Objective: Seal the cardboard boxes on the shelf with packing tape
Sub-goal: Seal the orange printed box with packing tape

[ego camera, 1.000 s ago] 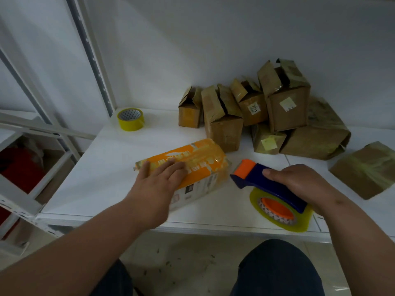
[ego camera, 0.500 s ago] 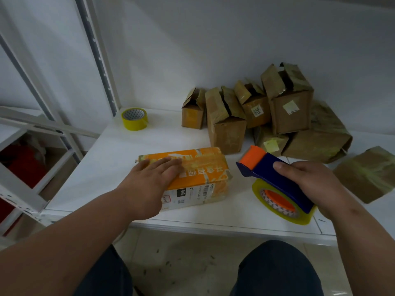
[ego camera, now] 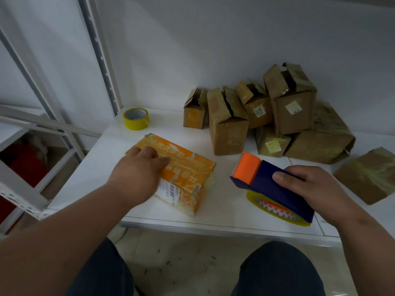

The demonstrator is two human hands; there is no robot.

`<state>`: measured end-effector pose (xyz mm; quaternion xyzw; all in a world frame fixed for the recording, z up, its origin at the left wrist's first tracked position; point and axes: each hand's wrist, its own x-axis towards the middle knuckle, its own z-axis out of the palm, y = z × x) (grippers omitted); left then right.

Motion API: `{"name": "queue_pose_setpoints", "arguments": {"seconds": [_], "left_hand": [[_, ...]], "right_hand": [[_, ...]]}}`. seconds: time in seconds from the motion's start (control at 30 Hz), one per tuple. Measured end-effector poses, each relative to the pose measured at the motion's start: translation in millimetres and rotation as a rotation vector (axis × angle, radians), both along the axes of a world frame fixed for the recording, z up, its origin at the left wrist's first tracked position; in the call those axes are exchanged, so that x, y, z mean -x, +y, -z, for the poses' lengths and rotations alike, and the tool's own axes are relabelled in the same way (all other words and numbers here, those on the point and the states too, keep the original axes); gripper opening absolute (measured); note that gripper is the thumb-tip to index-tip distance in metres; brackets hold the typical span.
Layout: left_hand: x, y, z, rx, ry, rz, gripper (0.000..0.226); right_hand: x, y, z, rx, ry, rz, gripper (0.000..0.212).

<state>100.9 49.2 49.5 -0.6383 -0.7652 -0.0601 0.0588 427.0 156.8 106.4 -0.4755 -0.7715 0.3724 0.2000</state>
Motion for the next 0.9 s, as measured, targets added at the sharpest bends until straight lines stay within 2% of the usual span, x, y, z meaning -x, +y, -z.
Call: {"name": "queue_pose_setpoints", "arguments": {"seconds": [0.07, 0.13, 0.2, 0.27, 0.33, 0.43, 0.47, 0.53, 0.57, 0.63, 0.7, 0.8, 0.9], "left_hand": [[-12, -2, 7, -0.044, -0.153, -0.019, 0.068], [-14, -3, 13, 0.003, -0.243, -0.022, 0.095], [-9, -1, 12, 0.072, -0.339, -0.006, 0.103], [-6, 4, 5, 0.119, -0.485, 0.008, 0.090], [-9, 10, -5, 0.146, -0.554, 0.052, 0.064], [-27, 17, -16, -0.004, -0.585, 0.069, 0.047], [-37, 16, -22, -0.081, -0.687, 0.037, 0.040], [-57, 12, -37, -0.086, -1.083, -0.081, 0.033], [-65, 10, -42, -0.028, -1.300, -0.129, 0.044], [-74, 7, -46, 0.112, -1.495, -0.147, 0.067], [-76, 5, -44, 0.178, -1.604, -0.139, 0.056], [-76, 2, -44, 0.203, -1.701, -0.186, 0.016], [-75, 2, -45, 0.189, -1.706, -0.212, 0.013]], "right_hand": [[2, 0, 3, -0.007, -0.005, -0.012, 0.064], [4, 0, 4, -0.005, -0.004, -0.018, 0.056], [6, 0, 4, -0.003, 0.002, -0.041, 0.054], [8, -2, 1, -0.005, 0.005, -0.070, 0.059], [10, -3, -1, -0.005, 0.013, -0.079, 0.059], [12, -6, -2, -0.013, 0.025, -0.104, 0.059], [13, -7, -2, -0.012, 0.027, -0.109, 0.055], [15, -8, -2, -0.012, 0.033, -0.121, 0.045], [16, -9, -2, -0.013, 0.035, -0.128, 0.045], [18, -10, -2, -0.018, 0.039, -0.142, 0.053], [19, -10, -3, -0.023, 0.048, -0.148, 0.062], [20, -11, -4, -0.024, 0.058, -0.167, 0.064], [23, -11, -6, -0.043, 0.025, -0.199, 0.063]]}}
